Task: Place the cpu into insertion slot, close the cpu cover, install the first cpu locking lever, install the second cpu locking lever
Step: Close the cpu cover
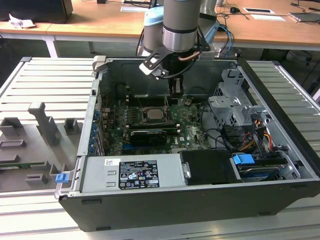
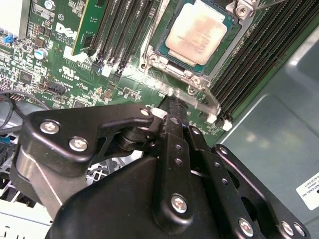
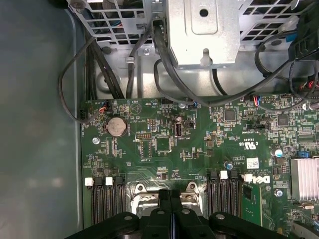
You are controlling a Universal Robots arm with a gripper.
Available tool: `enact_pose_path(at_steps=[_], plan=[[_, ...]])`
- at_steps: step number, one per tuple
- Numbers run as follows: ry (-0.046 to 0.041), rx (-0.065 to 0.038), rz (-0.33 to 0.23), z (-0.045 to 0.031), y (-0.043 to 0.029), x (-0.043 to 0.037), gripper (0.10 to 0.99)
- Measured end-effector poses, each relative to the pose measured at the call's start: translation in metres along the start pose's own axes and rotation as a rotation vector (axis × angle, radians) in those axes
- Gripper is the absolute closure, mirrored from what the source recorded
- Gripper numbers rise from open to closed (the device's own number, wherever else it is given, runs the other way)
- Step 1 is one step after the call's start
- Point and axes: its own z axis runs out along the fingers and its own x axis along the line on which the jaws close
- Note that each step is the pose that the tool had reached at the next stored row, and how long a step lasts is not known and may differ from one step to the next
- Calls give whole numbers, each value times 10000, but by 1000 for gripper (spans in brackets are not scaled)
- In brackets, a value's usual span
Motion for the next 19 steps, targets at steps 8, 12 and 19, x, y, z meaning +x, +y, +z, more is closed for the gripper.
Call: enact_pose_path(at_steps=[8,12,19], plan=[[0,0,0,-1,-24,-1,980],[0,1,0,-1,-38,-2,980],[0,0,0,0,-94,-4,980]])
